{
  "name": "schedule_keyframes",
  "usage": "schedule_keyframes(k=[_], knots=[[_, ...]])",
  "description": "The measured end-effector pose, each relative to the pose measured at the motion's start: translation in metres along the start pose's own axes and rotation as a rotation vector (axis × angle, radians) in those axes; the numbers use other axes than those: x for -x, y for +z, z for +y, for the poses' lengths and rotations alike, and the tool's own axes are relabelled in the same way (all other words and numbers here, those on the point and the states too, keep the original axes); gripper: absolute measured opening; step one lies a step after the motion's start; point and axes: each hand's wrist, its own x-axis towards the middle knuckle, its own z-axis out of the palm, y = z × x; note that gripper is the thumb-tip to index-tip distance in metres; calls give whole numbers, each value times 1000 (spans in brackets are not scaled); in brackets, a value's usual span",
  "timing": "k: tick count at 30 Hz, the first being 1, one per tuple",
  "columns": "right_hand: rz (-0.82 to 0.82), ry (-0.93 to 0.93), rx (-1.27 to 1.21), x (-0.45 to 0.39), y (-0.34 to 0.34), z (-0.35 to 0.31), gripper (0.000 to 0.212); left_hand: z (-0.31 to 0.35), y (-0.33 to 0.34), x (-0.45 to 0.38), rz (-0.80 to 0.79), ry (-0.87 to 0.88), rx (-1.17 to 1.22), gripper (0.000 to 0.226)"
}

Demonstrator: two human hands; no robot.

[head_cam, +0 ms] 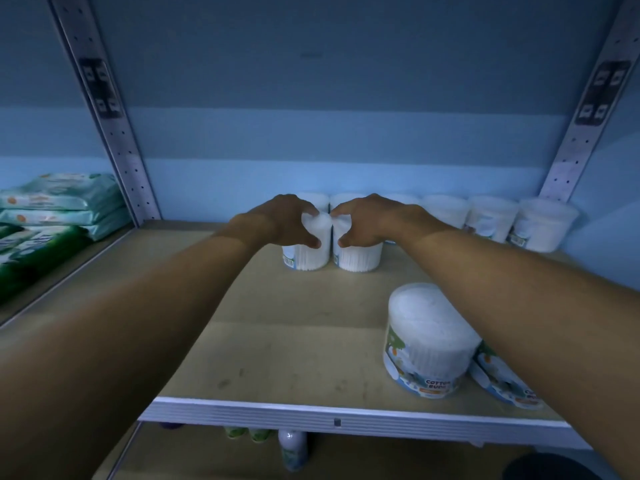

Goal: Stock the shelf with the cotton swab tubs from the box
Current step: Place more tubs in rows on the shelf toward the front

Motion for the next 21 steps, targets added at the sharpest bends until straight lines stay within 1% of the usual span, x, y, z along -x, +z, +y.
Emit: schedule_keyframes(k=[9, 21], knots=[[45, 45, -91, 0, 3, -3, 68, 3, 1, 8, 38, -27, 16, 72], [19, 2, -97, 37, -2, -19, 71, 4, -5, 52, 27, -49, 14, 73]])
